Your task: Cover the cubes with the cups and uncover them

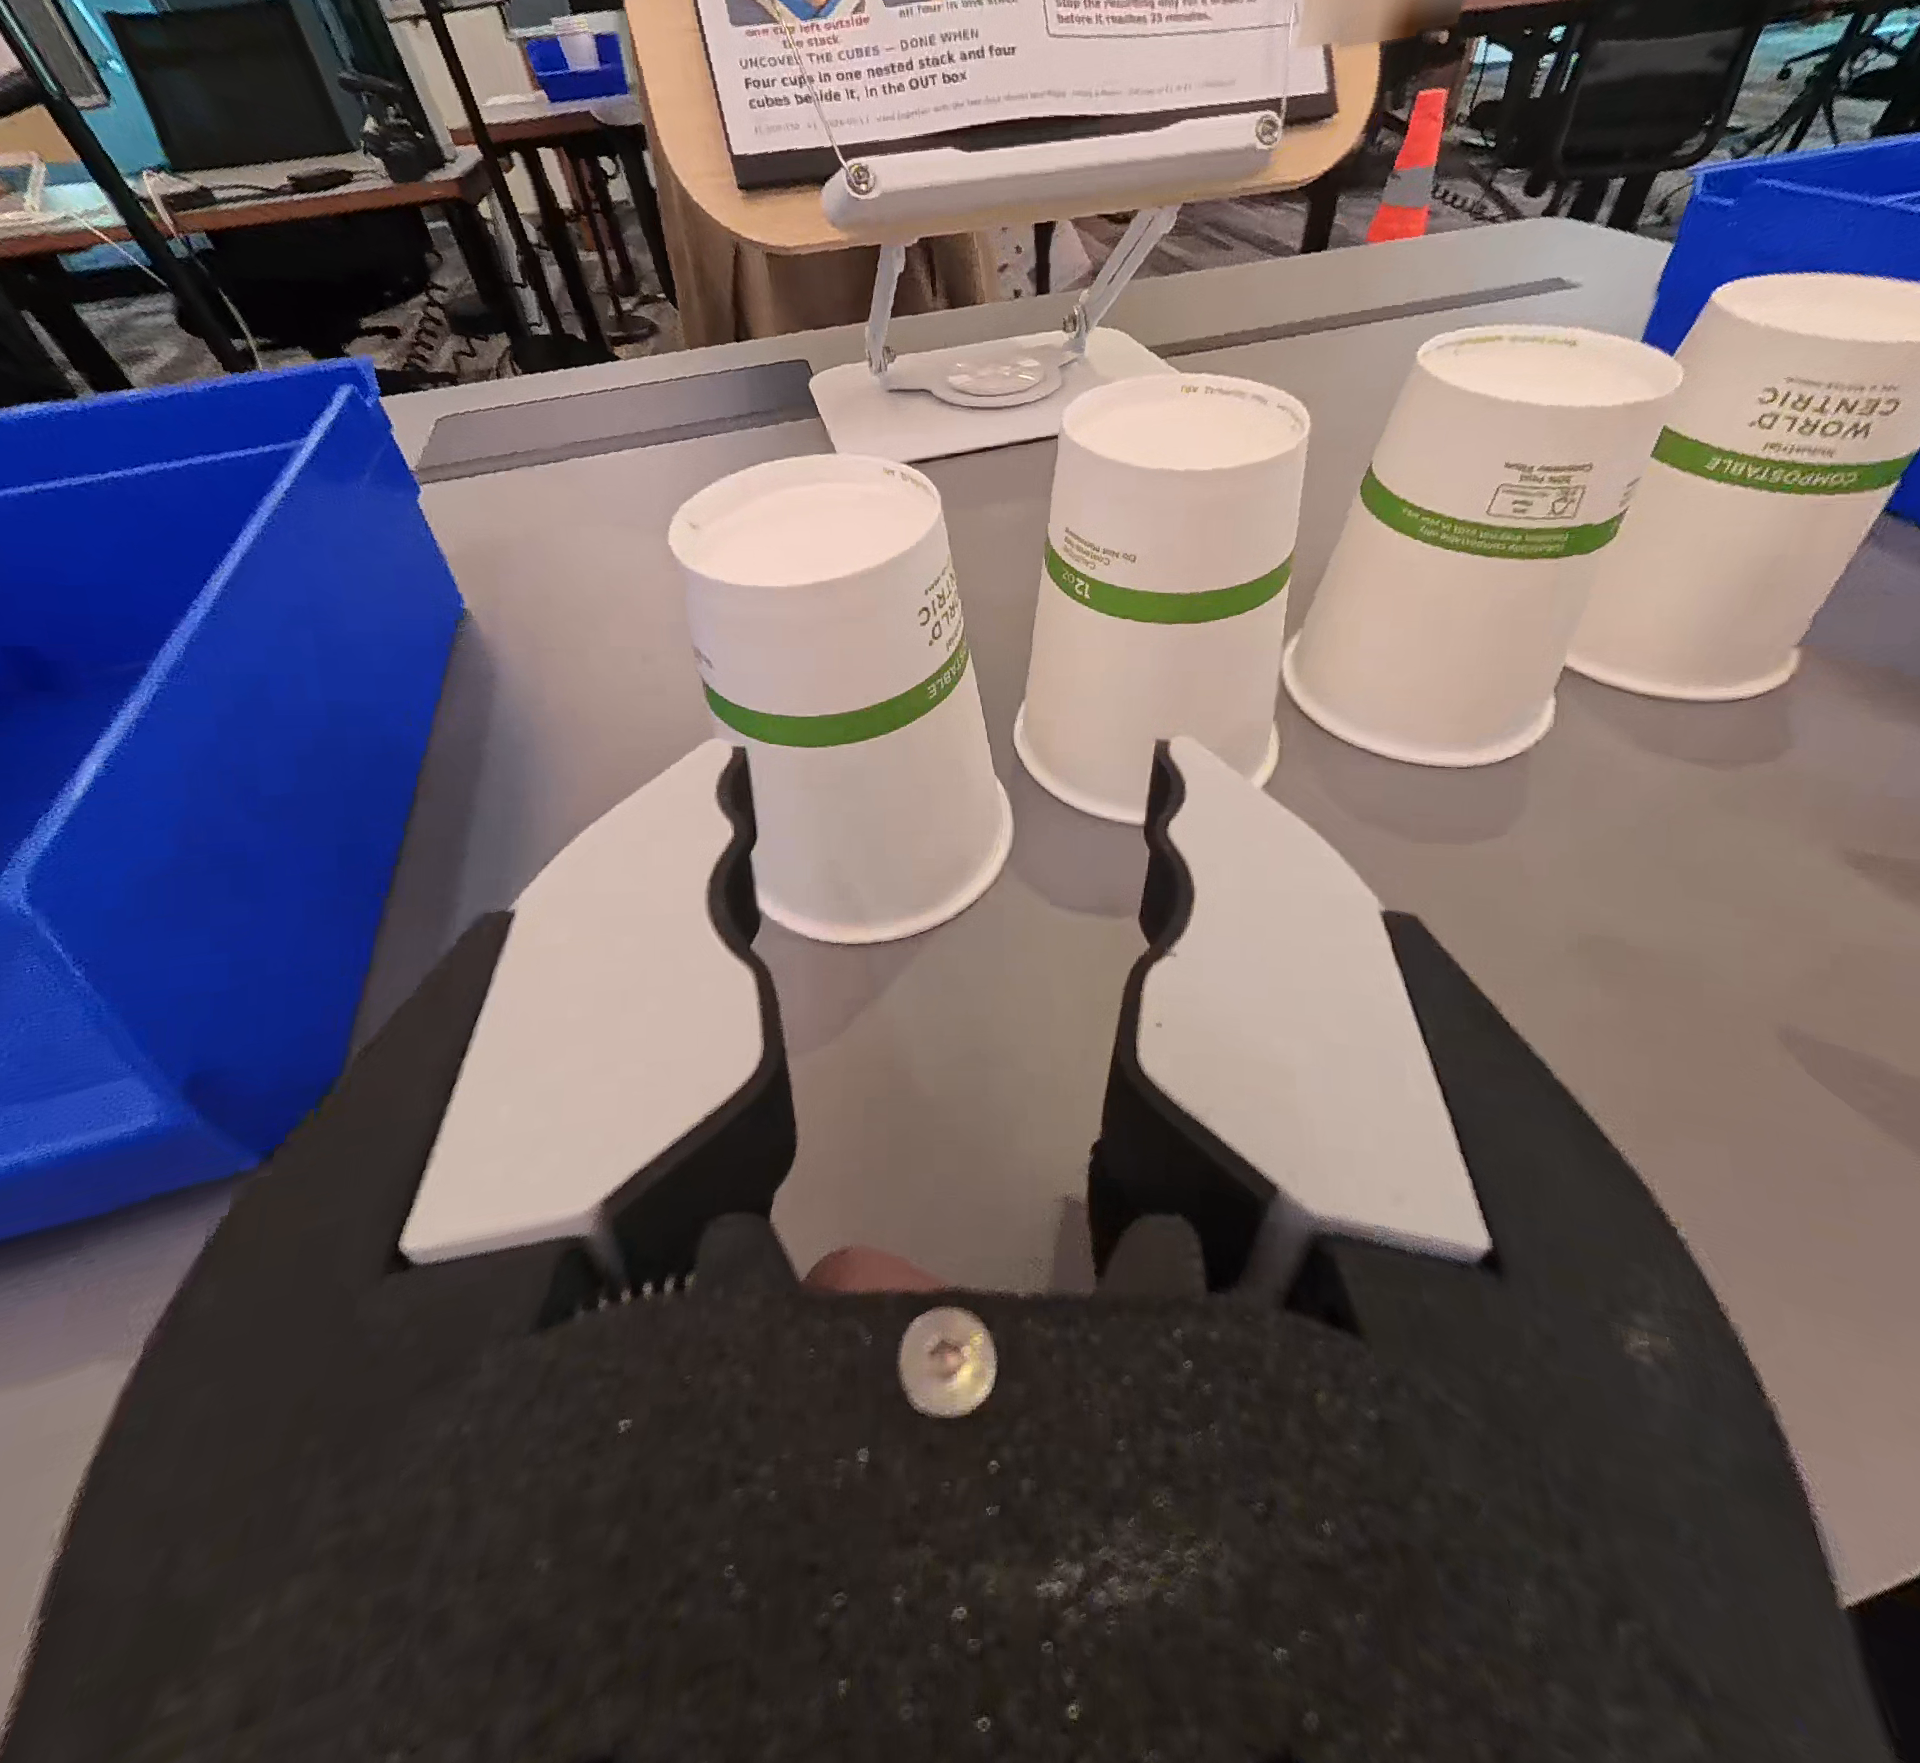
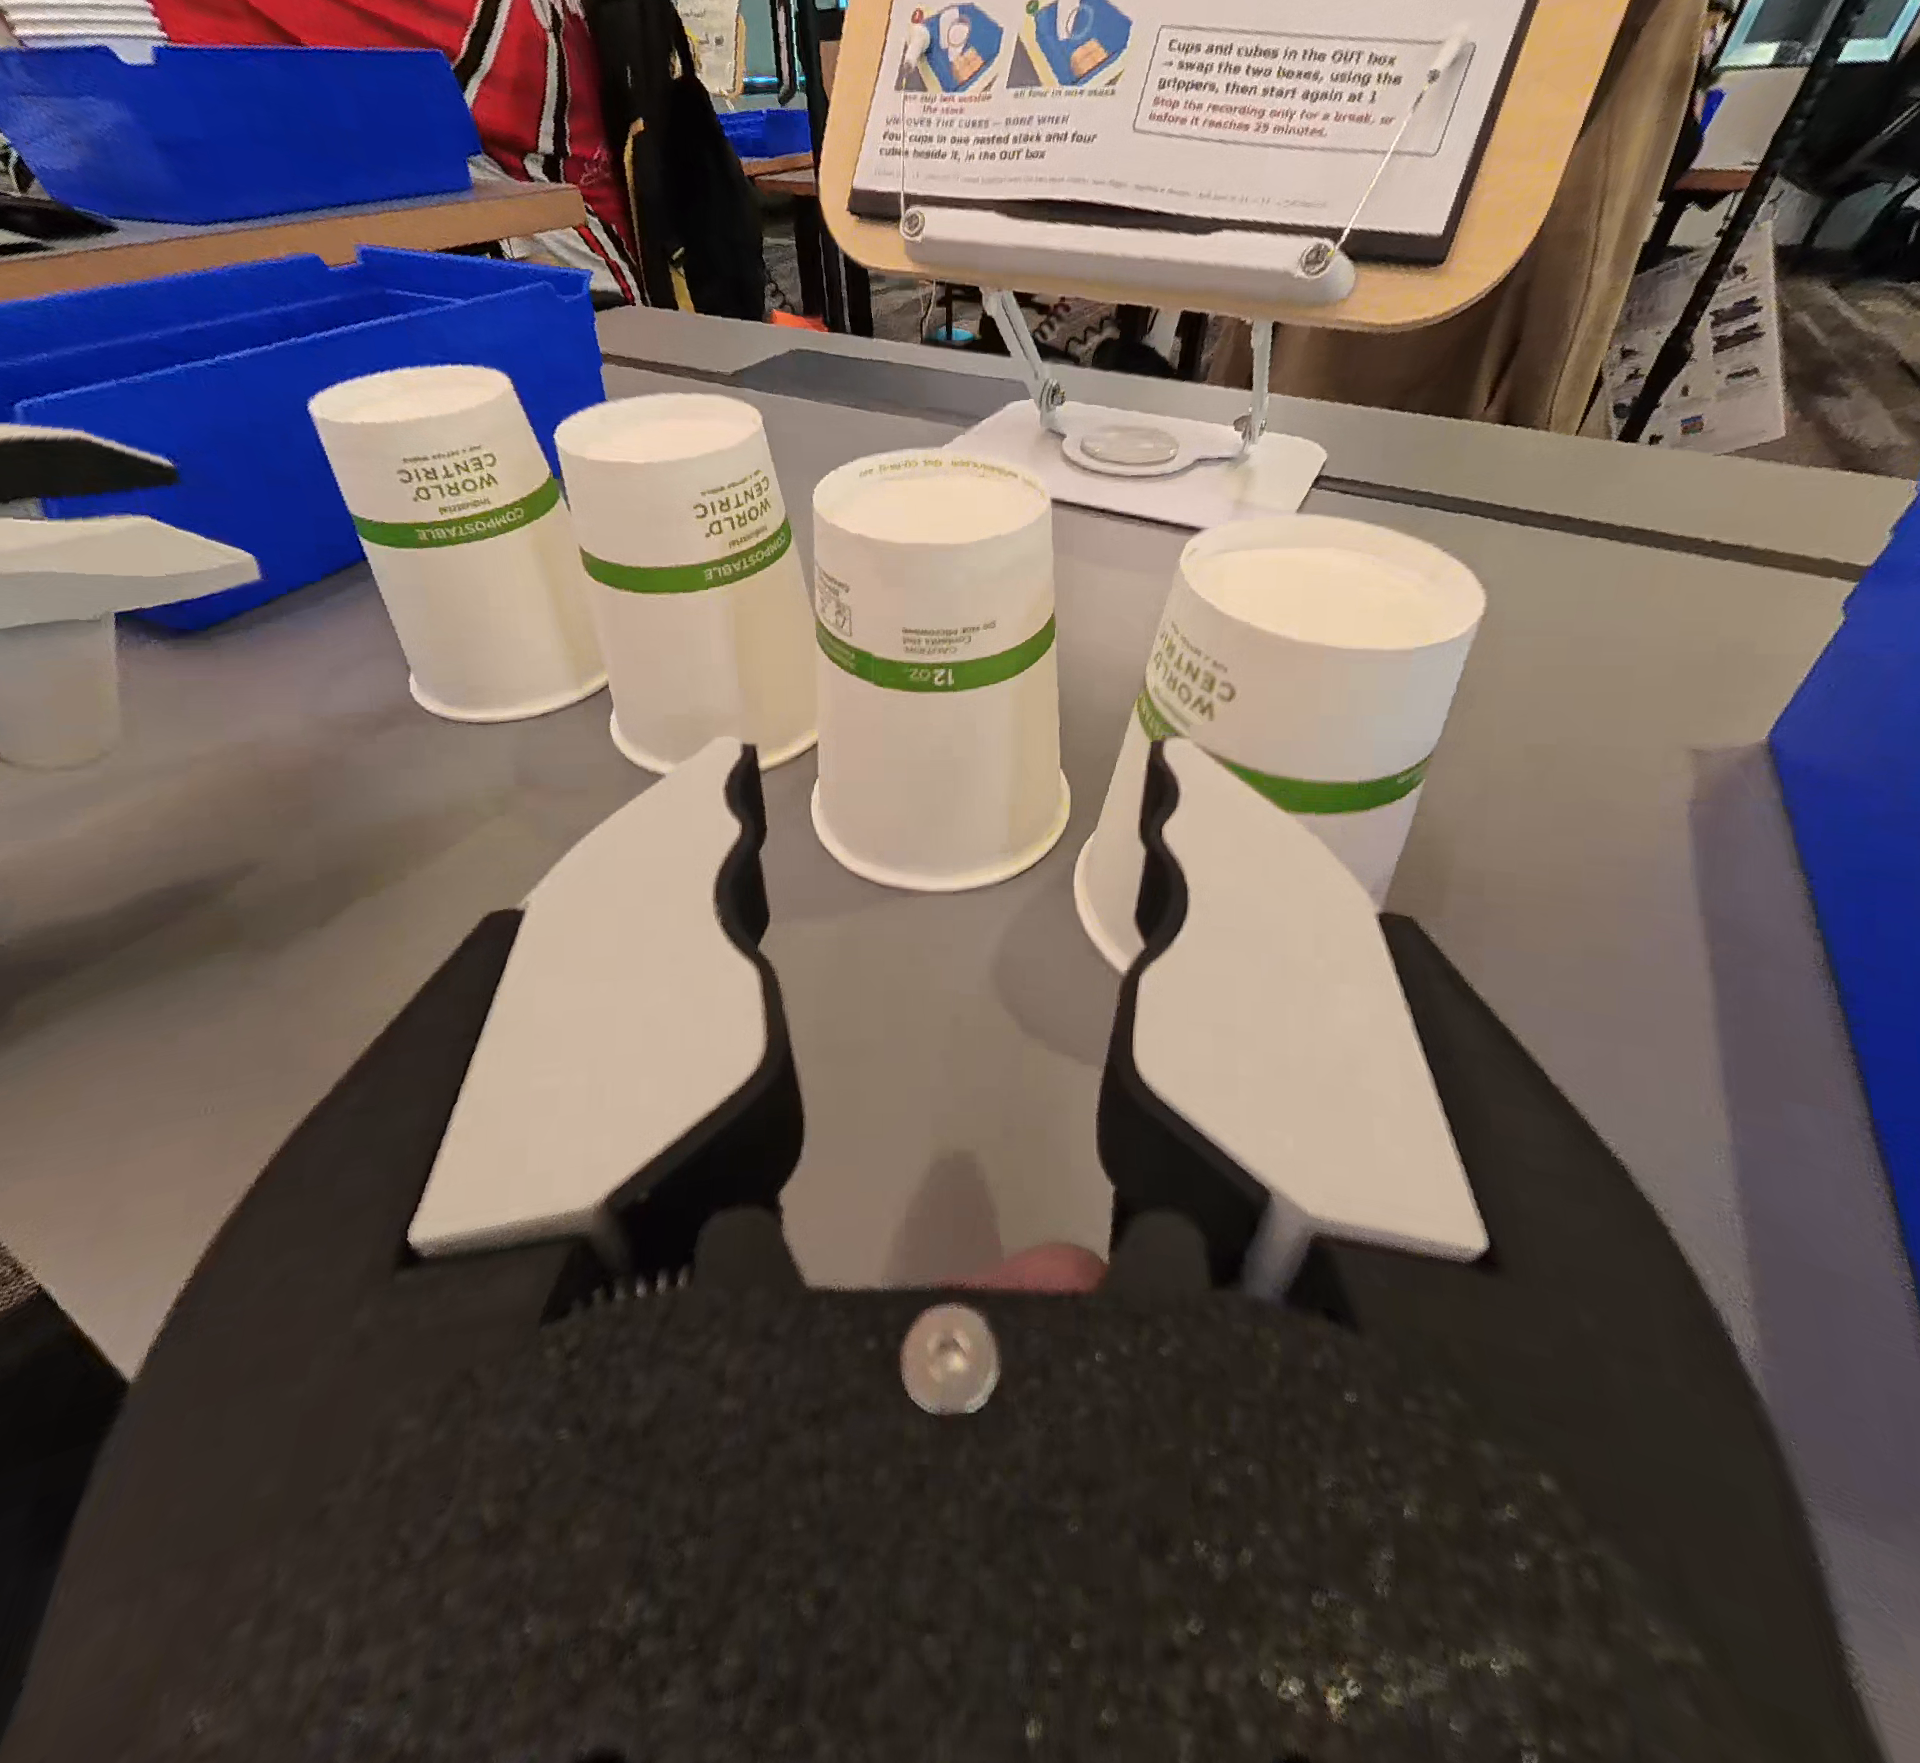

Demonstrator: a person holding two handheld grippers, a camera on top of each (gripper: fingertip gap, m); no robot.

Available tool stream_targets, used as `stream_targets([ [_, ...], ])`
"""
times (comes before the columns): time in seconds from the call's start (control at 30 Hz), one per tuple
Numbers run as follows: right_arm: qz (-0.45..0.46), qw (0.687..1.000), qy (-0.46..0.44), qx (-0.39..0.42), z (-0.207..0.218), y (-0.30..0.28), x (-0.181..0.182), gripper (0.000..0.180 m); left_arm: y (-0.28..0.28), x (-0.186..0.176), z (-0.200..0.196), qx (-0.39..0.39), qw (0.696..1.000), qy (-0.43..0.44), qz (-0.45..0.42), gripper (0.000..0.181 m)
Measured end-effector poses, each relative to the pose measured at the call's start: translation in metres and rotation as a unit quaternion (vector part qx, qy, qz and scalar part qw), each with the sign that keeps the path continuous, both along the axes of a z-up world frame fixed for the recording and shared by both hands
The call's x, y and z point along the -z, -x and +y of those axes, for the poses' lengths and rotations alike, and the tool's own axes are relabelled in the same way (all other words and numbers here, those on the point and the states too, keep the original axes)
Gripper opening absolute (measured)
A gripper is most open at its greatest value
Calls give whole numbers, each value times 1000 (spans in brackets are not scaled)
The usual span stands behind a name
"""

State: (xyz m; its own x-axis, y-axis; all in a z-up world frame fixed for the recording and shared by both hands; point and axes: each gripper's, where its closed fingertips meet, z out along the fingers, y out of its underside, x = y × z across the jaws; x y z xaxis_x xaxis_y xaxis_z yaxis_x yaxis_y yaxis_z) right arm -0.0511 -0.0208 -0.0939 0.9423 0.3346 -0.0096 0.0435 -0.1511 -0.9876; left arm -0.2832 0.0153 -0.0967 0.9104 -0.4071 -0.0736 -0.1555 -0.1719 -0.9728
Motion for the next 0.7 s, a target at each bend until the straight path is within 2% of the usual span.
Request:
stream_targets([
  [0.23,19,1000,0,17,-9,-8,6,69,-1,-8,-11,-7,1000,-14,-1,70],
  [0.7,8,1000,-2,19,-17,-19,4,69,-21,18,-12,3,1000,25,1,71],
])
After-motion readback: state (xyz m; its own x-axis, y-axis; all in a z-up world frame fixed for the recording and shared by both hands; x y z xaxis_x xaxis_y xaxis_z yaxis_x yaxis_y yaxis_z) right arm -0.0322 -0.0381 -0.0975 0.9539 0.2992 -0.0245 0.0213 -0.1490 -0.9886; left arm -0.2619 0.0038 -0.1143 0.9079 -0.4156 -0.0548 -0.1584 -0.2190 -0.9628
